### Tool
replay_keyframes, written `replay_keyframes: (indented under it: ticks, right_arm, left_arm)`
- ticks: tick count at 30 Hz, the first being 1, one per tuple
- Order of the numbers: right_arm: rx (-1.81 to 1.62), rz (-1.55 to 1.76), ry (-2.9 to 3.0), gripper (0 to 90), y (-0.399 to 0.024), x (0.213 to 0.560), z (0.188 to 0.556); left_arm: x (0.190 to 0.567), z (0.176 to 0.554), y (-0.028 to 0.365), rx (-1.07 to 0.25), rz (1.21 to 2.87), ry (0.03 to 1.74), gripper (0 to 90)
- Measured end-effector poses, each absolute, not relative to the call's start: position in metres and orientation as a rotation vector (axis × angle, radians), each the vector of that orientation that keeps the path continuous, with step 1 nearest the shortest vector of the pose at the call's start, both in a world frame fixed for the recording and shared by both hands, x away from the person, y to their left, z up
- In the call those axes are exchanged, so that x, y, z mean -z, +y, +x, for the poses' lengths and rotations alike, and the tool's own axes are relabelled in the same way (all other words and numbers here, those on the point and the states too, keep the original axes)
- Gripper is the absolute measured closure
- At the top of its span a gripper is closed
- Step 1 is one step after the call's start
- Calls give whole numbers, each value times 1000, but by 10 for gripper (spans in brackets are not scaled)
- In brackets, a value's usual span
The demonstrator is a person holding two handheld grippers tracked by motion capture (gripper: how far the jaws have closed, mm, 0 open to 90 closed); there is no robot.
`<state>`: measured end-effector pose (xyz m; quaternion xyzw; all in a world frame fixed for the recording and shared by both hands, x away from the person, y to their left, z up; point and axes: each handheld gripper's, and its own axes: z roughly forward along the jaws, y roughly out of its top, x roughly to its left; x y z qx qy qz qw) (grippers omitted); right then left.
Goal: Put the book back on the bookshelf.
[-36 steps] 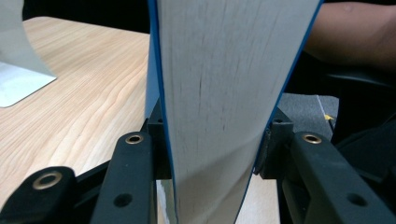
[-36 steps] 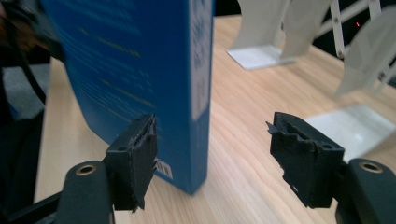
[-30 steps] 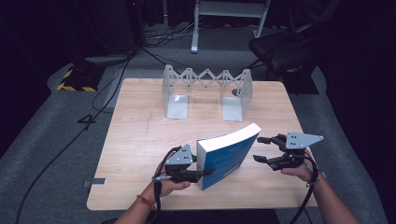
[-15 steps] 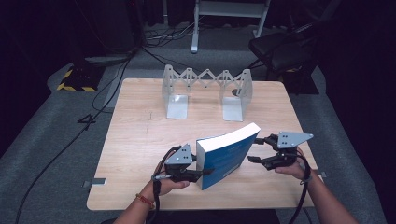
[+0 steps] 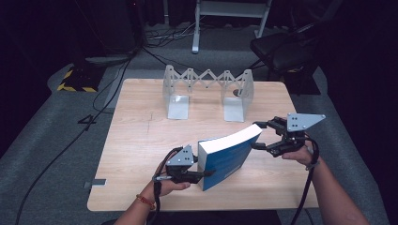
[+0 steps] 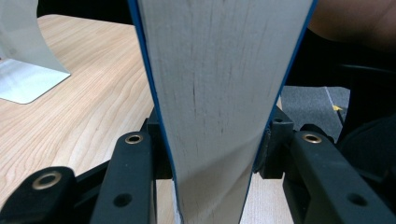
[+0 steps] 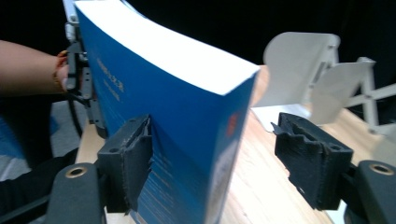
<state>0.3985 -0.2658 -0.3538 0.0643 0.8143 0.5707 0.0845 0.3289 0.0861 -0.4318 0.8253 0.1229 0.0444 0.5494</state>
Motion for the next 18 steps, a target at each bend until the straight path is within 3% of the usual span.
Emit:
replay_keyframes:
  ticks: [6,13,18]
  right_arm:
    - [-1703,114,2476,373,-252,358,397]
    - [-1747,35,2493,525,-266,357,389]
    - [-1727,9,2511,583,-270,355,373]
  left_arm:
    - [430,328,88,-165,1979,288,576]
    - [424,331,102,-194,1938,333,496]
    - [419,331,108,-235,1890,386,437]
